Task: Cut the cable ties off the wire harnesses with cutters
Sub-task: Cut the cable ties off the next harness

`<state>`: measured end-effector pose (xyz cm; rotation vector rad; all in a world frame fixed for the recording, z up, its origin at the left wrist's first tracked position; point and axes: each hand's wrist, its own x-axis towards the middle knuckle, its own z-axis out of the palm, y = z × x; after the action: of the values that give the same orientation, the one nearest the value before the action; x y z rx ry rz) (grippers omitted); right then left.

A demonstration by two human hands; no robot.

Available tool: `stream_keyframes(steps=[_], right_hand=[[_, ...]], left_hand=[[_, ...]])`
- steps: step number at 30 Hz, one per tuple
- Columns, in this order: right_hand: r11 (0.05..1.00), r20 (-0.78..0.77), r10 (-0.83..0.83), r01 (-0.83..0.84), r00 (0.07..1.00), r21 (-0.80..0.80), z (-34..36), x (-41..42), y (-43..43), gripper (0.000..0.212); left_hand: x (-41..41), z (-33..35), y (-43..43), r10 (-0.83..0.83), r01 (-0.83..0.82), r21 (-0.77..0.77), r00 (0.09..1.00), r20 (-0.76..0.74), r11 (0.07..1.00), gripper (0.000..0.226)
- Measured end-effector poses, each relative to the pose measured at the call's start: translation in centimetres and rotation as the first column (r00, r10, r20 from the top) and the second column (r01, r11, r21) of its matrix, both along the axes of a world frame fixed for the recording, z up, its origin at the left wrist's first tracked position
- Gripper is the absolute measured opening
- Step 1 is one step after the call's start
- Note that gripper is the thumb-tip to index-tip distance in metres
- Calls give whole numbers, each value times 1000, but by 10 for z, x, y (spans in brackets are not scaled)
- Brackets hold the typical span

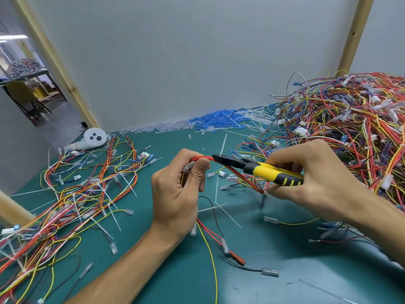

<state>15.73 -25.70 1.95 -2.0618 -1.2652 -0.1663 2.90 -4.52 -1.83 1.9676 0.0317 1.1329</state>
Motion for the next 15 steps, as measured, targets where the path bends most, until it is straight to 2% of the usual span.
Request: stream_keyframes(steps=[15], right_hand=[[999,4,-44,44,999,-15,5,0,-3,15]], left_hand=[[0,-1,-1,-12,12,17,1000,1,1000,31]])
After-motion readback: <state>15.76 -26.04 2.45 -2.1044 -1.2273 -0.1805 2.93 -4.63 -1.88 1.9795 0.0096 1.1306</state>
